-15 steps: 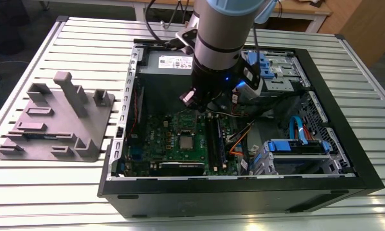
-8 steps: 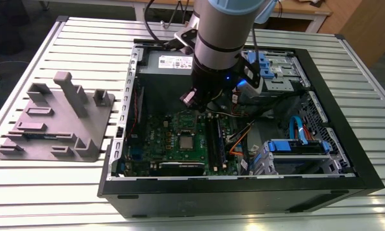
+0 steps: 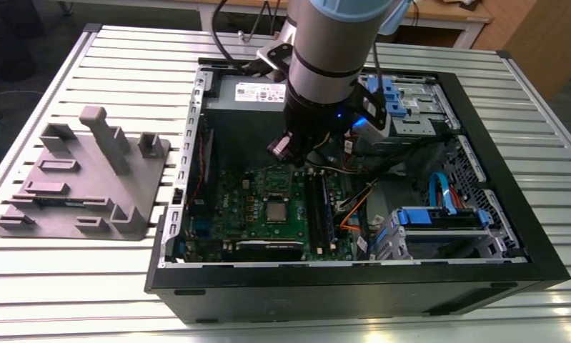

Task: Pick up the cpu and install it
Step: 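Close the cpu cover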

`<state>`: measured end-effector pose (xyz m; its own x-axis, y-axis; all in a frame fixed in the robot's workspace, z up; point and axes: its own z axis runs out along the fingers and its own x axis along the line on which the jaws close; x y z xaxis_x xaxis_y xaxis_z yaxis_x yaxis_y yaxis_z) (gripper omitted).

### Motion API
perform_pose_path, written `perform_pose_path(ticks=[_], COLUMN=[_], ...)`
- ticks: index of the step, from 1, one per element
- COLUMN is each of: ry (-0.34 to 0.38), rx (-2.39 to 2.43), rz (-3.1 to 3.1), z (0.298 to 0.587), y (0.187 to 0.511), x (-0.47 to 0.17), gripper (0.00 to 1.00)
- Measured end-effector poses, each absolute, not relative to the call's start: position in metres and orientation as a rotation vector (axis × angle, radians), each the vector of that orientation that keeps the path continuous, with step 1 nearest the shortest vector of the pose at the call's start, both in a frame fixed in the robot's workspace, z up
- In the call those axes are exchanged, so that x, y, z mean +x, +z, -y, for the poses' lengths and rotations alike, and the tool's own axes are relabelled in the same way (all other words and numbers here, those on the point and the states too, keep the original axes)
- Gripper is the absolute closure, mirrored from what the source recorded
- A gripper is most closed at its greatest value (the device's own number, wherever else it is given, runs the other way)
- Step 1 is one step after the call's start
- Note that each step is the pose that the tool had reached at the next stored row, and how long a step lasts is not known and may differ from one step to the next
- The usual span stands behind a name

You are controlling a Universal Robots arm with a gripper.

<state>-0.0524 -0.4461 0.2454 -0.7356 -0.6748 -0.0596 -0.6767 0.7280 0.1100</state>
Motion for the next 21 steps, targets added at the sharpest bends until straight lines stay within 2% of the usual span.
perform_pose_path(ticks=[21], ry=[0.195], rx=[-1.234], rz=[-2.87], z=[0.447], y=[0.2489], x=[-0.0524], gripper=[0.9])
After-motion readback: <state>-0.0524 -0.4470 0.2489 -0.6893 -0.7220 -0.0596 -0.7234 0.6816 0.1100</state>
